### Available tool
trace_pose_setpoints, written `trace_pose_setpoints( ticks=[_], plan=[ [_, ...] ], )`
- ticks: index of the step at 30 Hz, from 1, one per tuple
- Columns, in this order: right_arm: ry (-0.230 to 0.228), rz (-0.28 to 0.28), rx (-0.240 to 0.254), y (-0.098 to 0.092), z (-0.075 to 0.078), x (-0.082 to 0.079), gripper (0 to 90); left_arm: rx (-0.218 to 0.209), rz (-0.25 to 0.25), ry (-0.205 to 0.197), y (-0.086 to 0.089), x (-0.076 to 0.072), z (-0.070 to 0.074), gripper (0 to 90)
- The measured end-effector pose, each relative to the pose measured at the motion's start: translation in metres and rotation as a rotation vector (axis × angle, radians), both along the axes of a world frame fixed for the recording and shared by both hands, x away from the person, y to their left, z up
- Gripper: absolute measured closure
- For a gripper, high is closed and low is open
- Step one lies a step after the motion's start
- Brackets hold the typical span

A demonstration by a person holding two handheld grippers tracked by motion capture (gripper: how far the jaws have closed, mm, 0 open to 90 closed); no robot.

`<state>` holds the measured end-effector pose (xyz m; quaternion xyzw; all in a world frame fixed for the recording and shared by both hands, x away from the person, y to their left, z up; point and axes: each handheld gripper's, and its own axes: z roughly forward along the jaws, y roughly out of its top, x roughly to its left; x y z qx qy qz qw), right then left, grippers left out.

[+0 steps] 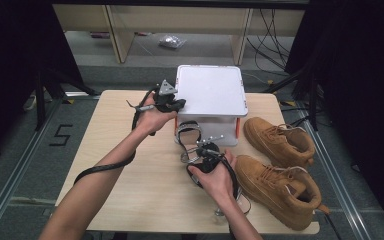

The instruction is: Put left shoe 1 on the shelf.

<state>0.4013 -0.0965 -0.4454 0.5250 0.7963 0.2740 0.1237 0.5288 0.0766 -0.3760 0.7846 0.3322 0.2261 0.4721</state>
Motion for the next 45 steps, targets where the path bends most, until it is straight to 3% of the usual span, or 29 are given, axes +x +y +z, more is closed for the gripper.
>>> trace_pose_setpoints(
  ticks=[6,9,12,15,18,22,24,26,28,36,45],
  plan=[
    [-0.005,-0.025,-0.025,0.011,-0.019,0.018,28.1,0.012,-0.013,0.004,0.002,0.001,0.001,90.0],
    [0.001,-0.014,-0.01,0.013,-0.024,0.024,35.2,0.007,-0.01,0.003,0.002,0.001,0.0,90.0],
    [0.009,-0.016,-0.035,0.017,-0.023,0.026,37.5,0.007,-0.009,0.003,0.002,0.001,0.0,90.0],
    [0.008,-0.016,-0.02,0.013,-0.022,0.027,38.2,0.01,-0.011,0.003,0.002,0.001,0.001,90.0],
    [0.003,-0.052,0.008,0.009,-0.013,0.025,38.8,-0.006,-0.008,0.003,0.002,0.001,0.0,90.0],
    [-0.029,-0.089,-0.013,0.002,-0.005,0.024,39.1,0.007,-0.012,0.004,0.002,0.001,0.0,90.0],
    [-0.046,-0.104,0.0,-0.004,-0.001,0.027,39.1,-0.005,-0.007,0.004,0.001,0.001,0.0,90.0],
    [-0.056,-0.112,0.007,-0.005,0.003,0.031,39.0,0.013,-0.012,0.004,0.001,0.001,0.001,90.0],
    [-0.066,-0.129,0.006,-0.002,0.005,0.035,39.1,-0.012,-0.003,0.005,0.0,0.001,0.0,90.0],
    [-0.075,-0.162,0.011,0.008,0.0,0.06,38.9,-0.009,-0.008,0.007,0.001,0.002,0.0,90.0],
    [-0.094,-0.164,-0.015,0.022,-0.018,0.077,38.5,-0.007,-0.009,0.005,0.001,0.002,0.0,90.0]
  ],
)
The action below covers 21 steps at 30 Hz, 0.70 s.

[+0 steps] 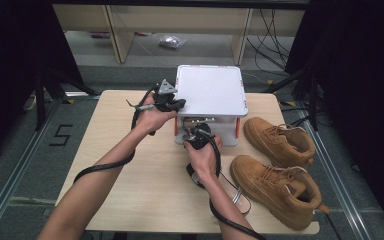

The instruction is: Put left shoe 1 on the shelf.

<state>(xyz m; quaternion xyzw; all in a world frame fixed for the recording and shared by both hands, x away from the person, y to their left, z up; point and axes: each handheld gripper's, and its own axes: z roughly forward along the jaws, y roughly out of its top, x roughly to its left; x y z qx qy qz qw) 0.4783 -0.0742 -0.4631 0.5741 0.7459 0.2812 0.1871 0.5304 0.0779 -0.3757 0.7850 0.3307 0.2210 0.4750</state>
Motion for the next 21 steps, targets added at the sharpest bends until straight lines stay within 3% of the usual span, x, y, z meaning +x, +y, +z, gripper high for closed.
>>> trace_pose_setpoints(
  ticks=[7,11,13,15,16,17,18,21],
  plan=[
    [0.001,-0.007,-0.005,0.007,-0.009,0.006,37.9,0.001,0.001,0.001,0.0,0.0,0.0,90.0],
    [0.068,0.003,0.001,0.009,-0.017,0.006,33.4,0.0,0.0,0.0,0.0,0.0,0.0,90.0],
    [0.041,0.025,-0.023,0.009,-0.019,0.003,28.9,0.0,-0.001,0.002,0.0,0.0,0.0,90.0],
    [0.054,0.041,-0.005,0.007,-0.015,-0.003,26.8,0.013,-0.005,0.003,0.001,0.0,0.0,90.0],
    [0.051,0.044,-0.005,0.006,-0.012,-0.006,26.3,-0.004,0.0,0.004,0.0,0.0,0.0,90.0],
    [0.052,0.05,-0.007,0.005,-0.009,-0.009,25.8,0.013,-0.006,0.004,0.002,0.0,0.001,90.0],
    [0.062,0.06,-0.002,0.002,-0.005,-0.014,26.2,-0.003,-0.001,0.004,0.001,0.0,0.0,90.0],
    [0.073,0.115,0.007,-0.008,0.007,-0.028,27.0,0.004,0.002,0.005,0.0,0.0,0.0,90.0]
  ],
)
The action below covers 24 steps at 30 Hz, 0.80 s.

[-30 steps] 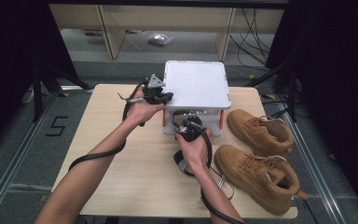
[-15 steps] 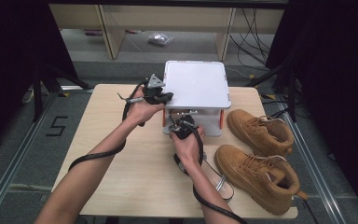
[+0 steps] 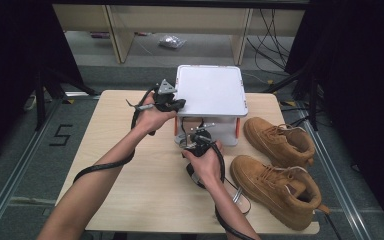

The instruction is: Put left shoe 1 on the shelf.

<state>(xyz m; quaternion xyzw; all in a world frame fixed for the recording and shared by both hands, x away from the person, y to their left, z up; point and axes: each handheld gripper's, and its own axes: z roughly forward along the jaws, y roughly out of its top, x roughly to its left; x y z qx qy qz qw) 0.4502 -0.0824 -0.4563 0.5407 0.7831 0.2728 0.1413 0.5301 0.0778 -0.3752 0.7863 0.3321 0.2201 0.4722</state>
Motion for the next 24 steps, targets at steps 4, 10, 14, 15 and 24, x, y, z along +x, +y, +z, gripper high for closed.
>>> trace_pose_setpoints(
  ticks=[4,10,14,15,24],
  plan=[
    [0.042,0.058,0.03,-0.013,0.006,-0.015,45.8,-0.011,-0.001,-0.002,0.0,0.0,-0.001,90.0],
    [0.087,0.074,0.054,-0.017,0.0,-0.016,80.1,-0.005,0.003,-0.001,0.0,0.0,0.0,90.0],
    [0.107,0.064,0.06,-0.012,-0.012,-0.009,90.0,-0.017,-0.003,0.0,0.0,0.001,-0.001,90.0],
    [0.13,0.053,0.071,-0.011,-0.015,-0.008,90.0,-0.014,-0.003,0.0,0.0,0.001,-0.001,90.0],
    [0.152,0.028,0.096,-0.01,-0.012,-0.005,90.0,-0.013,0.003,0.002,0.0,0.0,-0.001,90.0]
  ],
)
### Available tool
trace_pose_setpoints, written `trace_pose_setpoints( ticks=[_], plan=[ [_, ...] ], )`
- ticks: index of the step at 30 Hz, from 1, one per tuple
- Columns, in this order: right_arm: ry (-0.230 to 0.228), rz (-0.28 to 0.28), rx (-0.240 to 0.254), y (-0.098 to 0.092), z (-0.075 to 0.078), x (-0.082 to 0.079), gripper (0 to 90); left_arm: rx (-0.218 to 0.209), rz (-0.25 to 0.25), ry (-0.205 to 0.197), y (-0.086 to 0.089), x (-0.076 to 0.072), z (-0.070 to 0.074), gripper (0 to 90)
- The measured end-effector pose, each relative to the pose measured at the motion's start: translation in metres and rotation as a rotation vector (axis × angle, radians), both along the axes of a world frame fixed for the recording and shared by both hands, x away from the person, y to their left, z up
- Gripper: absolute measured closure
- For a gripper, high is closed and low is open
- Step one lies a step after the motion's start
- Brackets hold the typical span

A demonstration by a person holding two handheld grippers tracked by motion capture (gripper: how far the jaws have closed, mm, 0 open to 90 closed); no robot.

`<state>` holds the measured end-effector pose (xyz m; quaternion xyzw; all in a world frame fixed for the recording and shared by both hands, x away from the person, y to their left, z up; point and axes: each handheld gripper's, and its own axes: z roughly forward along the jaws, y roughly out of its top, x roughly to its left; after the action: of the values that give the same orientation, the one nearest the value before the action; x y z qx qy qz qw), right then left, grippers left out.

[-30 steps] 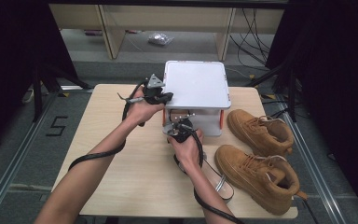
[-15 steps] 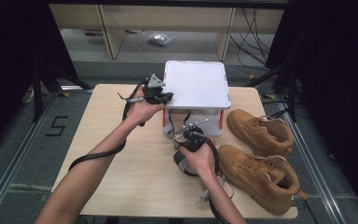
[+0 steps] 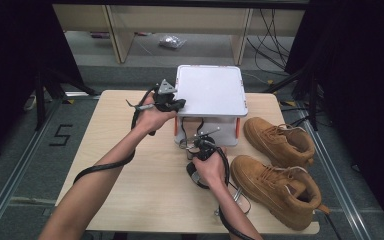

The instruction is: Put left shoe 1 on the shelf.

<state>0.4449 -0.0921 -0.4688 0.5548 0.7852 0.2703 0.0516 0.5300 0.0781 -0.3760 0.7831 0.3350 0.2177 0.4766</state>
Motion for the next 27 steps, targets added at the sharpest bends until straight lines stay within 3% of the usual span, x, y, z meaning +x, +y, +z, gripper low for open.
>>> trace_pose_setpoints(
  ticks=[5,8,13,16,17,21,27],
  plan=[
    [0.001,-0.006,-0.018,0.002,-0.003,0.002,90.0,0.002,-0.003,0.0,0.0,0.0,0.0,90.0],
    [0.003,-0.012,-0.004,0.001,-0.005,0.002,90.0,0.0,-0.003,0.0,0.0,0.0,0.0,90.0],
    [-0.037,-0.012,0.003,0.001,0.0,0.001,90.0,0.002,-0.002,-0.002,0.0,0.0,0.0,90.0],
    [-0.038,-0.027,0.003,0.001,0.001,0.003,90.0,0.0,-0.003,0.0,0.0,0.0,0.0,90.0],
    [-0.087,-0.034,0.008,0.0,0.003,0.004,90.0,0.002,-0.004,0.0,0.0,0.0,0.0,90.0],
    [-0.138,-0.043,0.022,0.0,0.009,0.005,90.0,0.004,-0.006,0.0,0.0,0.0,0.0,90.0],
    [-0.177,-0.031,0.031,0.001,0.019,0.015,90.0,-0.002,-0.005,-0.002,-0.001,0.0,0.0,90.0]
  ],
)
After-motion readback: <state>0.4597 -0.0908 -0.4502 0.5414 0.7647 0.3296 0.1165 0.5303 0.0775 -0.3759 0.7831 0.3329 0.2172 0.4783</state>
